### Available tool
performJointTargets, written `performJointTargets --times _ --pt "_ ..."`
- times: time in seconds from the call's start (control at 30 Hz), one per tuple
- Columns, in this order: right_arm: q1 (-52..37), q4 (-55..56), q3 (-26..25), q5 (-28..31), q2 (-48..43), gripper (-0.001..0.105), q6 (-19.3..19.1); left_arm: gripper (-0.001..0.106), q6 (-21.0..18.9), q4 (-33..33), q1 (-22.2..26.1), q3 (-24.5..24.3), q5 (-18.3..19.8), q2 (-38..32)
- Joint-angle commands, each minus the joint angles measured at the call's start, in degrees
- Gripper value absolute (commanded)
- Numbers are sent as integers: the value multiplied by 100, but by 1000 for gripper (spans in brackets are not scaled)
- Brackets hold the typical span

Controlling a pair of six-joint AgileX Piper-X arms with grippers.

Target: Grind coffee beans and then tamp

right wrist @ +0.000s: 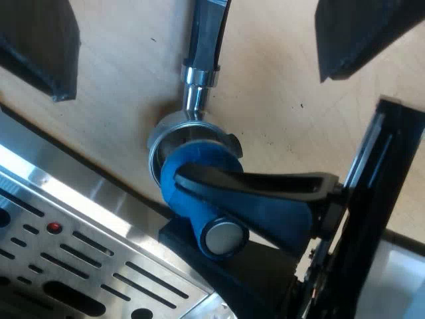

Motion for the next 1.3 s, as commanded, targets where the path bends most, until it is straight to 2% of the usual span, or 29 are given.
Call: performJointTargets --times 0.03,1.3 --pt "-23 14 -34 -35 -37 74 -48 1 35 -100 -29 -53 -56 43" --pt "-23 14 -34 -35 -37 74 -48 1 35 -351 -29 -43 -56 502"
